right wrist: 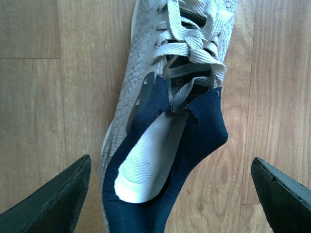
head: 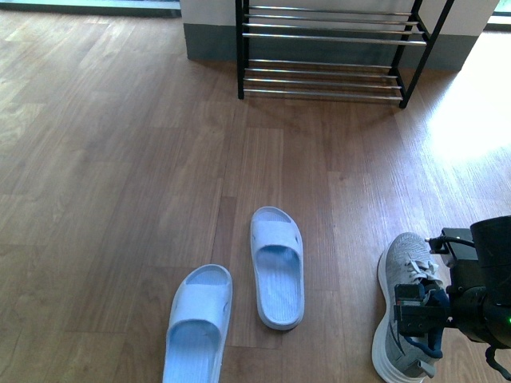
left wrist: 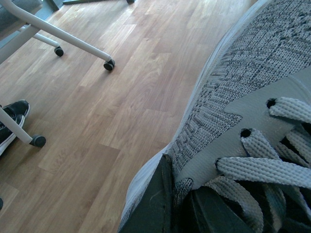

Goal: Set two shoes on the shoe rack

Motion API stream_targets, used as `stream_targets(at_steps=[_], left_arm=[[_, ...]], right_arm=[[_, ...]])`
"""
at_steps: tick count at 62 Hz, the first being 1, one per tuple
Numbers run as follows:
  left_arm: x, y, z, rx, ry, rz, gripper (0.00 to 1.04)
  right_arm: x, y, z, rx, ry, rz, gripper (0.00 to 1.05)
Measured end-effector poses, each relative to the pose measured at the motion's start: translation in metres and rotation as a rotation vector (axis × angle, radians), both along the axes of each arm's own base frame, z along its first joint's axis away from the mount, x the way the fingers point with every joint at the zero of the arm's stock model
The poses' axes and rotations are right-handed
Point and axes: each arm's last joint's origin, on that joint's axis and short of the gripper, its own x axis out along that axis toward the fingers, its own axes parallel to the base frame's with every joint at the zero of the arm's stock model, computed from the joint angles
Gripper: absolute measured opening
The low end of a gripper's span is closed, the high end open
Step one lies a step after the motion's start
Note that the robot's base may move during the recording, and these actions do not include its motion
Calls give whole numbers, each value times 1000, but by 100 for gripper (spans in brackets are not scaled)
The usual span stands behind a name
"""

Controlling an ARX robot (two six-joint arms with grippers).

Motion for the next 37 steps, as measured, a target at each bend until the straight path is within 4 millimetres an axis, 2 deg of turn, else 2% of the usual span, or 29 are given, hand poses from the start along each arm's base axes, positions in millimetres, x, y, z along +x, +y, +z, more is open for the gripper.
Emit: stream_targets(at_steps=[23, 32, 37], left_arm=[[0, 0, 0, 0, 0, 0, 2], [0, 0, 0, 0, 0, 0, 2], [0, 0, 0, 0, 0, 0, 2]], right_arm=[[18, -17, -23, -53, 9, -34, 96], [19, -18, -27, -37, 15, -36, 79], [20, -18, -24, -35, 12, -35, 91]])
